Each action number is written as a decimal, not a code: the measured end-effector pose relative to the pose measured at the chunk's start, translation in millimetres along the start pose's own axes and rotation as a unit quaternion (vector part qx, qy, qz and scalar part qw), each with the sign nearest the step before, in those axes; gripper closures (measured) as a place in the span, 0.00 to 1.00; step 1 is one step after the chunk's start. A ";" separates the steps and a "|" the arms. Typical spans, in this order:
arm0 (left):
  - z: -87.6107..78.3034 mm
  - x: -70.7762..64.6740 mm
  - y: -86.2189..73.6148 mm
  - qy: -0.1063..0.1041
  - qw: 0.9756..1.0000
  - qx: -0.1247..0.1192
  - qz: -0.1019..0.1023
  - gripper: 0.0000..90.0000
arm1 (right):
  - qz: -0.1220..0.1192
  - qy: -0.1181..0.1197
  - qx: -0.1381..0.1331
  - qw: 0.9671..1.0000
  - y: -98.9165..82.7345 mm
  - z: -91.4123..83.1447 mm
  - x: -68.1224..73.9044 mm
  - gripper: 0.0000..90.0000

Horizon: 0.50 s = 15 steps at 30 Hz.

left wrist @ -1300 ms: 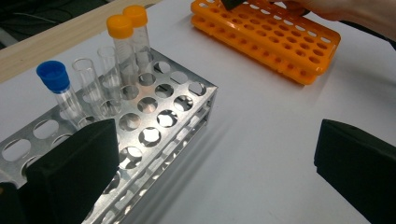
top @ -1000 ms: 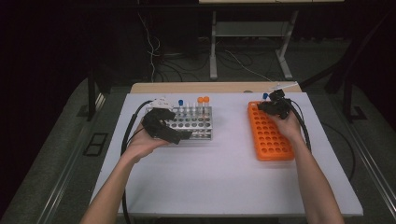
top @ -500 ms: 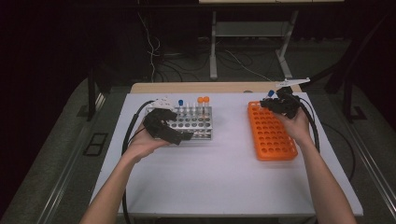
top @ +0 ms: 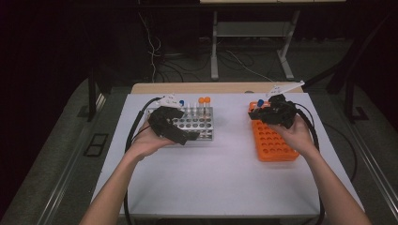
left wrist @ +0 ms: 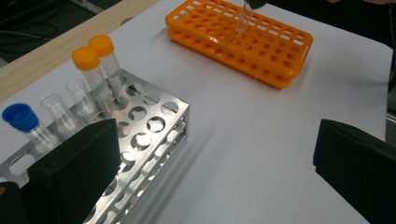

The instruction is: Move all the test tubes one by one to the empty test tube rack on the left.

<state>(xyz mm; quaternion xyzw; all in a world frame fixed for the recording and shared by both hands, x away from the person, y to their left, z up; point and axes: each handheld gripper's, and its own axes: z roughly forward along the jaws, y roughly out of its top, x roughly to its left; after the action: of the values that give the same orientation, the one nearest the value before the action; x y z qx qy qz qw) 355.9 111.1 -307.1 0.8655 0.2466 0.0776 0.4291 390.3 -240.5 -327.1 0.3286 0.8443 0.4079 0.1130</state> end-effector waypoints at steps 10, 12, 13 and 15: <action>1.2 -12.9 15.1 -0.019 0.999 0.004 0.026 0.02 | -0.037 0.046 0.028 0.998 2.9 4.0 37.8 0.84; 1.7 -15.6 17.6 -0.022 0.999 0.004 0.030 0.02 | -0.042 0.054 0.032 0.997 3.6 4.3 43.2 0.84; 2.0 -16.8 18.8 -0.024 0.999 0.004 0.031 0.02 | -0.045 0.059 0.034 0.997 4.0 4.5 45.7 0.84; 2.8 -19.1 21.1 -0.028 0.999 0.007 0.037 0.03 | -0.050 0.066 0.042 0.996 4.5 5.8 51.3 0.84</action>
<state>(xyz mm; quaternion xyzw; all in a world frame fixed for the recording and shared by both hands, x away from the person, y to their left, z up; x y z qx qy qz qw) 347.9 88.9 -291.0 0.8790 0.2028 0.0673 0.4263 356.1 -201.7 -323.4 0.2629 0.8816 0.3870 0.0630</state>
